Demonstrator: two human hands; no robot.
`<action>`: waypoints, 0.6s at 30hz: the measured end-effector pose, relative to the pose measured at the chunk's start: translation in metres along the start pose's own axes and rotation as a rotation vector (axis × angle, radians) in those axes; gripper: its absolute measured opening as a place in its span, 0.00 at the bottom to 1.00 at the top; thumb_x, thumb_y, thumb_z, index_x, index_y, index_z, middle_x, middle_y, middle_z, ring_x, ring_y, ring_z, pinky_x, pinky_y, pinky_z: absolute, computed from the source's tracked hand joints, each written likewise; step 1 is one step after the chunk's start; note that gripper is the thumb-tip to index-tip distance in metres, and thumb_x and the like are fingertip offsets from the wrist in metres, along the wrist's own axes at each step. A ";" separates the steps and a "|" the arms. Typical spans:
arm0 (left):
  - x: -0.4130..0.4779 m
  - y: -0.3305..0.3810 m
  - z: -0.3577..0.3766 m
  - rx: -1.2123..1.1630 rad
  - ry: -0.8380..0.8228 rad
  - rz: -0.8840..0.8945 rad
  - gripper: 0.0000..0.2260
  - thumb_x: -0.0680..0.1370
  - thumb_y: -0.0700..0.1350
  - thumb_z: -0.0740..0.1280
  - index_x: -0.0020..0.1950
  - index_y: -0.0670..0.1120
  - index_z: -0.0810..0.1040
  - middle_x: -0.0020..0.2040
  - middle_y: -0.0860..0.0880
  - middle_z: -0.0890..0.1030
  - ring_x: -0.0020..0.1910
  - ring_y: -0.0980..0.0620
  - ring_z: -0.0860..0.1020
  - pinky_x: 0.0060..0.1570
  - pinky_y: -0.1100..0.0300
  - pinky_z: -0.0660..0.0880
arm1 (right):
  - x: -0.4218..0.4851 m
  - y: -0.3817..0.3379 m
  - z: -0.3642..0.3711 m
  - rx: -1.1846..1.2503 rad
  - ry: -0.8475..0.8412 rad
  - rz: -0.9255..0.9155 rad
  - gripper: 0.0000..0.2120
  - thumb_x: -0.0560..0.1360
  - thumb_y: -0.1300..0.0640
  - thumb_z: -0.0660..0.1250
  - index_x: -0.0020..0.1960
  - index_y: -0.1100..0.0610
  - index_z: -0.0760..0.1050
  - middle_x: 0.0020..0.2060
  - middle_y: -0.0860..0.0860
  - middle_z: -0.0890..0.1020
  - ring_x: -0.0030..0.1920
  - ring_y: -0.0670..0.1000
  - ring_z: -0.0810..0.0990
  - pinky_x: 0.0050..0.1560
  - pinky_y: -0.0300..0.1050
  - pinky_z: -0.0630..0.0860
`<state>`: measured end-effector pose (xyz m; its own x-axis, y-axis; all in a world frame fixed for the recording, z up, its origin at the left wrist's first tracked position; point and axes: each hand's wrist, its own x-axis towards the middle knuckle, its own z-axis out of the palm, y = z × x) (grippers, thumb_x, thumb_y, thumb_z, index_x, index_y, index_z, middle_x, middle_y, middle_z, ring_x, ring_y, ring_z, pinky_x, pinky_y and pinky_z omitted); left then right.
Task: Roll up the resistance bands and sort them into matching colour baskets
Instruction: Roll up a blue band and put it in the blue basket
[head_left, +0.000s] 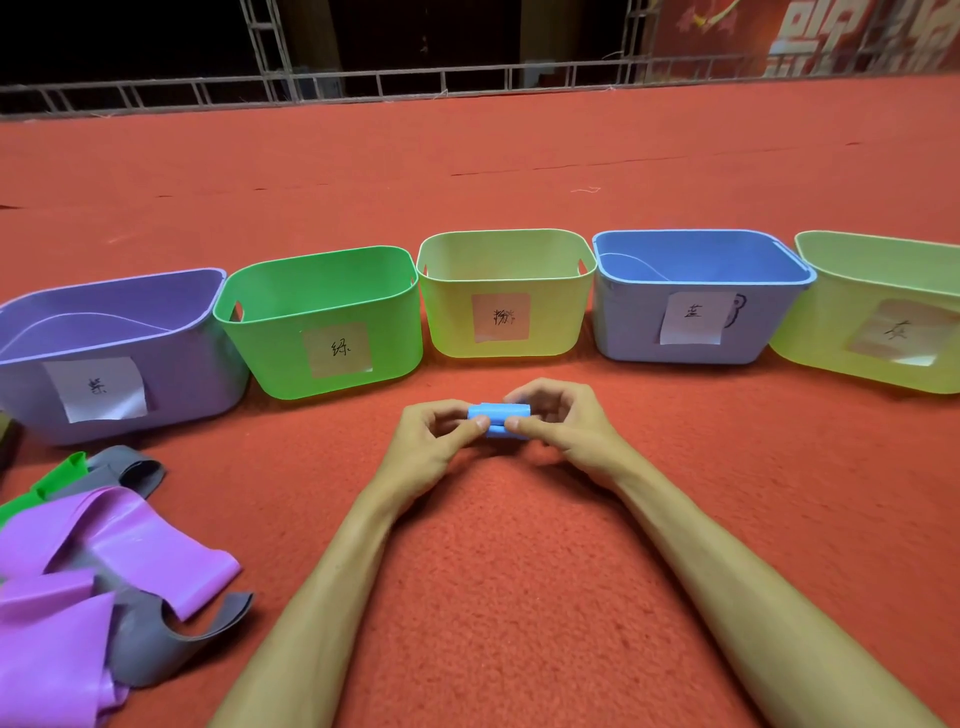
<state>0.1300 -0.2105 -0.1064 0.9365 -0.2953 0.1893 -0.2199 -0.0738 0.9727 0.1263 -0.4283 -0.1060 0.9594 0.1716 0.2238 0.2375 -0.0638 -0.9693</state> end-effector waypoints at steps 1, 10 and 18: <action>0.000 0.000 0.000 -0.005 -0.002 0.005 0.05 0.80 0.37 0.71 0.54 0.40 0.85 0.51 0.46 0.88 0.50 0.54 0.84 0.55 0.61 0.79 | 0.000 0.000 0.000 -0.003 0.001 0.004 0.10 0.74 0.69 0.75 0.54 0.66 0.82 0.45 0.54 0.86 0.40 0.44 0.80 0.41 0.32 0.74; -0.003 0.001 -0.003 0.031 -0.037 0.037 0.13 0.78 0.32 0.72 0.61 0.42 0.84 0.57 0.47 0.87 0.58 0.52 0.84 0.61 0.62 0.77 | 0.002 -0.006 0.002 -0.122 -0.053 0.023 0.05 0.79 0.65 0.71 0.50 0.67 0.84 0.42 0.53 0.87 0.41 0.43 0.82 0.47 0.35 0.76; -0.002 0.004 -0.007 -0.089 0.060 0.004 0.12 0.75 0.38 0.75 0.58 0.42 0.84 0.53 0.45 0.88 0.54 0.50 0.85 0.56 0.57 0.81 | -0.003 -0.006 0.013 -0.020 -0.031 -0.035 0.08 0.74 0.65 0.76 0.50 0.66 0.81 0.43 0.59 0.86 0.41 0.52 0.83 0.48 0.49 0.80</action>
<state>0.1292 -0.2038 -0.1018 0.9510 -0.2374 0.1983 -0.2010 0.0126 0.9795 0.1201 -0.4157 -0.1026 0.9452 0.2048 0.2543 0.2745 -0.0771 -0.9585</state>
